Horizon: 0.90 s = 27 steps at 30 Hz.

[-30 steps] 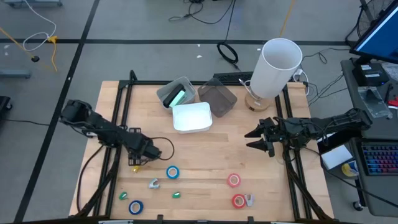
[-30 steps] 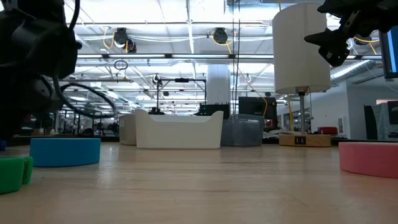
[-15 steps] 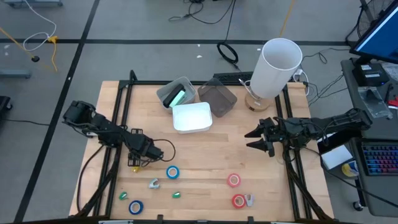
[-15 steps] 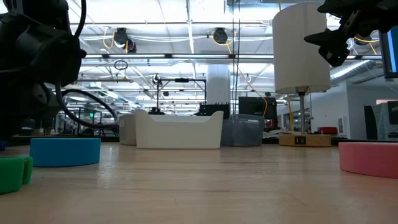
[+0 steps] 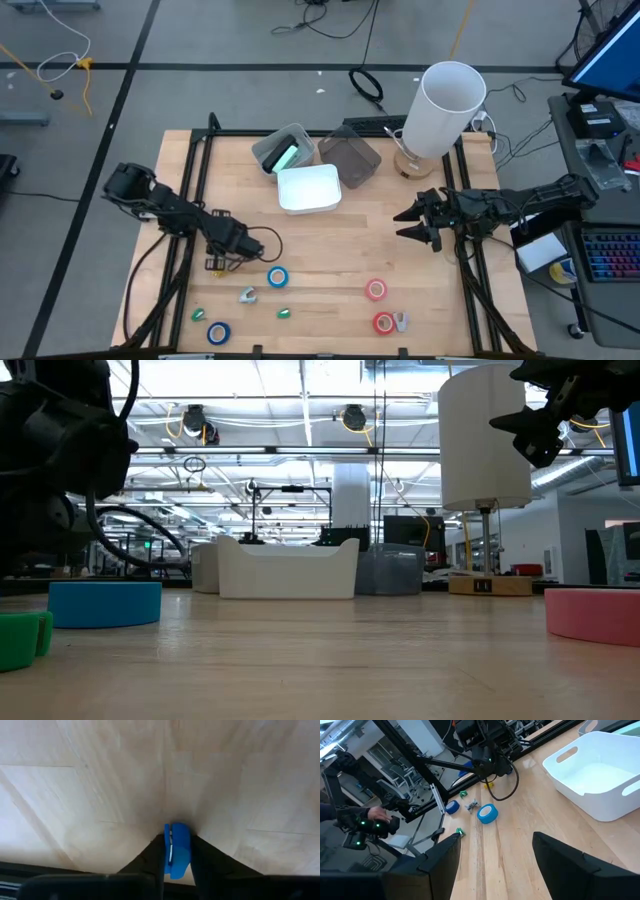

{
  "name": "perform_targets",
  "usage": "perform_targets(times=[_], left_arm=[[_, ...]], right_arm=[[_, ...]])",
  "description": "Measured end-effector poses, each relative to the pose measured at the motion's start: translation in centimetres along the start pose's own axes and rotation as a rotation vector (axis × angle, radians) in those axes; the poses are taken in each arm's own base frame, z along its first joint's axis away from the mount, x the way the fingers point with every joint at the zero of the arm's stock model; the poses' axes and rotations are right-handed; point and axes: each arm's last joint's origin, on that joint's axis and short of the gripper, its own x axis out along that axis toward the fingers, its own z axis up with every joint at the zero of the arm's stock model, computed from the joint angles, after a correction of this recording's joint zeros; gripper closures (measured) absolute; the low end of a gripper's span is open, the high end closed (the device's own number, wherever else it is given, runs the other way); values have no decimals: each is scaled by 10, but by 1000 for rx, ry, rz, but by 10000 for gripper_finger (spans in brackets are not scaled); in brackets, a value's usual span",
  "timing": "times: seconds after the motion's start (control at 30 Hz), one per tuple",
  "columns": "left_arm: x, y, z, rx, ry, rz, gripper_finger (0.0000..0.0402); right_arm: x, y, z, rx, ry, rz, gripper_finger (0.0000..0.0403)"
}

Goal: Pick and place Stapler, Stapler remover, tape
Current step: Put the small blue stapler into the gray bin

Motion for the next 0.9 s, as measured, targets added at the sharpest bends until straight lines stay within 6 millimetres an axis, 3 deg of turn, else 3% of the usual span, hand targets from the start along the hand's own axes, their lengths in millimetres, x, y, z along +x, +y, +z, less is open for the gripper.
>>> perform_targets(times=[0.27,0.47,0.73,0.9], left_arm=[[-26,-2,17,-25,-124,47,328],[-47,8,27,-77,-184,93,326],[-94,36,40,-154,-271,220,326],[-130,67,50,-178,-380,375,327]], right_arm=[[0,0,0,-2,0,0,159],[0,0,0,2,-1,0,164],[0,0,0,2,-1,0,161],[0,0,0,1,-1,0,161]])
